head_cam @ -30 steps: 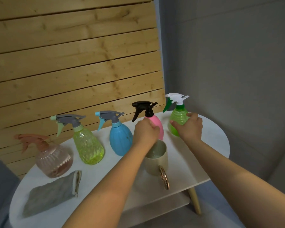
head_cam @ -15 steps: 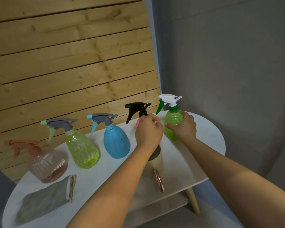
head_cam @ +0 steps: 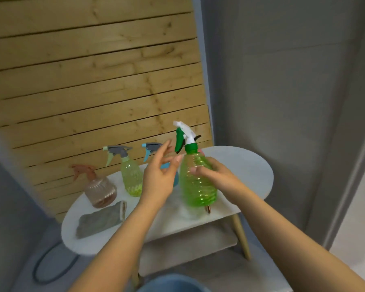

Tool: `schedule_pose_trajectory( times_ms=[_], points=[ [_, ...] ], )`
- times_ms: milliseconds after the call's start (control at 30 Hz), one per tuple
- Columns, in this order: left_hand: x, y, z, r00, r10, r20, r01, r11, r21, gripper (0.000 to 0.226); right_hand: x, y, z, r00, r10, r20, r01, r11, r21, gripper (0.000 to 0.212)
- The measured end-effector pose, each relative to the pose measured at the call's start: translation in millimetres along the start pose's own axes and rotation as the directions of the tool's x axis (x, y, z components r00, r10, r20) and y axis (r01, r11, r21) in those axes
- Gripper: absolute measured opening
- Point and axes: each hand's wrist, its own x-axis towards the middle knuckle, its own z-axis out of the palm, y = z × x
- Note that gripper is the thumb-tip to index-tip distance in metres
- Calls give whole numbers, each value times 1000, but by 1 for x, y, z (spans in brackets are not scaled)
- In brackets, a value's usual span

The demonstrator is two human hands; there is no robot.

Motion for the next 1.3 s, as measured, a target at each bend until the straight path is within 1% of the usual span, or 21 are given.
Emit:
schedule_pose_trajectory(
  times_ms=[133, 200, 267, 333, 433, 467, 533, 600, 633, 667, 733, 800, 867, 900, 933, 1000, 1067, 1133, 1167, 1233, 1300],
  points=[
    [-43, -7, -46, 999, -12, -37, 10, 998, -68, 55, -27, 11, 32, 962, 37, 269, -41, 999, 10, 31],
    [-64, -16, -64, 998, -21, -51, 17, 998, -66, 55, -33, 24, 42, 919, 111, 378, -134, 990, 34, 44],
    [-85, -26, -81, 997, -64, -45, 60, 995, -83, 59, -37, 37, 52, 836, 221, 502, -253, 967, -5, 57],
    [-104, -36, -95, 994, -105, -27, 101, 988, -120, 58, -39, 47, 59, 739, 324, 591, -326, 939, -109, 61],
    [-122, -50, -109, 991, -127, 44, 133, 979, -156, 33, -40, 57, 65, 642, 403, 653, -330, 913, -240, 59],
    [-123, -52, -112, 989, -132, 73, 141, 979, -146, 26, -40, 58, 65, 642, 410, 648, -306, 912, -274, 63],
    [-126, -59, -120, 979, -189, 75, 197, 974, -110, 24, -41, 64, 70, 644, 412, 645, -291, 911, -292, 70],
    [-127, -65, -123, 977, -213, 28, 214, 975, -53, 20, -41, 68, 77, 641, 399, 655, -282, 917, -282, 64],
    [-127, -68, -124, 976, -220, -4, 220, 976, 1, 15, -42, 70, 82, 649, 381, 659, -197, 920, -339, 61],
    [-128, -70, -123, 973, -231, -29, 232, 970, 70, 20, -44, 71, 88, 677, 368, 637, -56, 889, -454, 61],
    [-128, -78, -124, 945, -325, -26, 325, 932, 158, 27, -45, 80, 100, 778, 293, 556, 205, 718, -665, 64],
    [-125, -85, -127, 874, -485, -27, 479, 853, 207, 32, -50, 90, 113, 847, 145, 511, 349, 573, -741, 68],
    [-125, -86, -130, 798, -597, -76, 601, 782, 163, 38, -51, 96, 119, 855, -44, 517, 494, 376, -784, 74],
    [-126, -84, -133, 783, -618, -65, 622, 779, 82, 38, -50, 98, 119, 849, -109, 517, 521, 326, -789, 75],
    [-128, -83, -137, 790, -613, -8, 613, 790, -16, 40, -47, 97, 116, 859, -135, 494, 508, 343, -790, 75],
    [-133, -80, -146, 838, -508, 199, 537, 834, -131, 50, -42, 93, 108, 901, -79, 426, 401, 523, -752, 75],
    [-138, -81, -152, 854, -409, 321, 440, 897, -27, 59, -39, 91, 99, 895, 25, 445, 325, 647, -690, 75],
    [-139, -87, -150, 914, -331, 233, 284, 934, 215, 48, -40, 90, 97, 853, 116, 509, 308, 677, -669, 77],
    [-139, -89, -148, 944, -292, 153, 237, 924, 300, 34, -41, 90, 98, 837, 139, 530, 313, 673, -671, 77],
    [-136, -89, -143, 950, -308, 41, 273, 890, 364, 14, -44, 91, 100, 842, 79, 533, 383, 608, -696, 75],
    [-134, -92, -139, 891, -453, 32, 421, 850, 317, 32, -46, 91, 102, 855, -68, 514, 495, 402, -770, 77]
  ],
)
